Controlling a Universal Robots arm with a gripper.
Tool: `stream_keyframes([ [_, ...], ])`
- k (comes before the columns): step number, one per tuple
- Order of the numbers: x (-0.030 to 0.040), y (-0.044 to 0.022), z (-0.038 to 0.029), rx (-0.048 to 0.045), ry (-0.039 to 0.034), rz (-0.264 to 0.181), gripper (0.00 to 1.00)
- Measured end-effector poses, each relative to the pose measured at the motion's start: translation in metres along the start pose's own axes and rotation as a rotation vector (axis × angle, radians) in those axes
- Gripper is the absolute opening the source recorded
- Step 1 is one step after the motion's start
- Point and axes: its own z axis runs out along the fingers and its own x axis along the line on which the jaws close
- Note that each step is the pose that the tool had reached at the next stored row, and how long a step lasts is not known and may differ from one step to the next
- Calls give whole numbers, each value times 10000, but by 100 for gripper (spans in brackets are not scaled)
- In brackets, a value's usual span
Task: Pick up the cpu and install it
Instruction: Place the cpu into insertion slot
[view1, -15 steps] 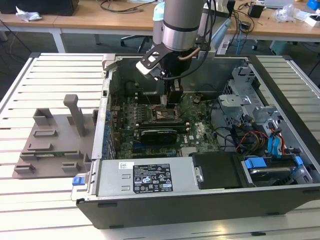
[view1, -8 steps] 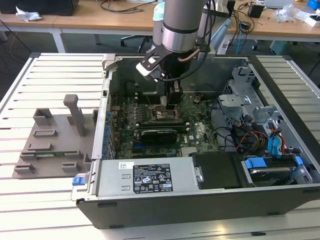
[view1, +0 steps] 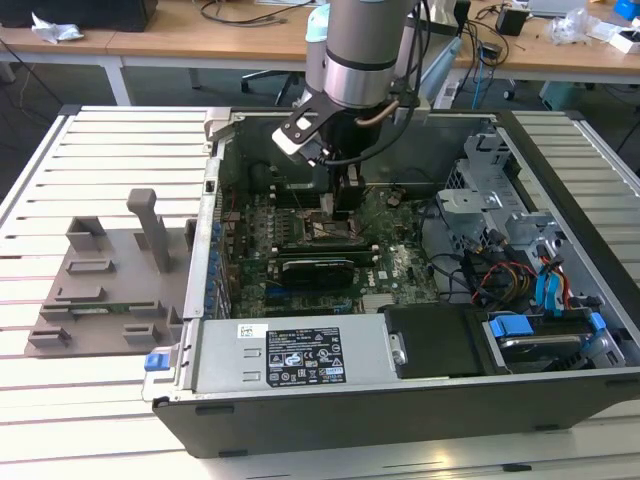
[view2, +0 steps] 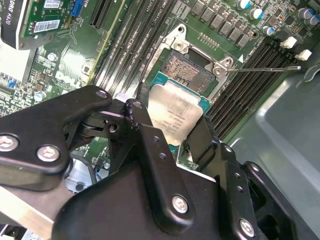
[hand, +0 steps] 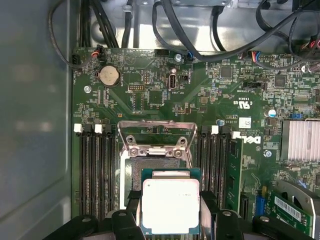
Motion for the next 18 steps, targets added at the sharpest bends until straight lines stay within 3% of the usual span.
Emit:
stream_keyframes([
  [11,36,-5,167,0,0,0,55],
  [18,39,-8,227,-1,0,0,55],
])
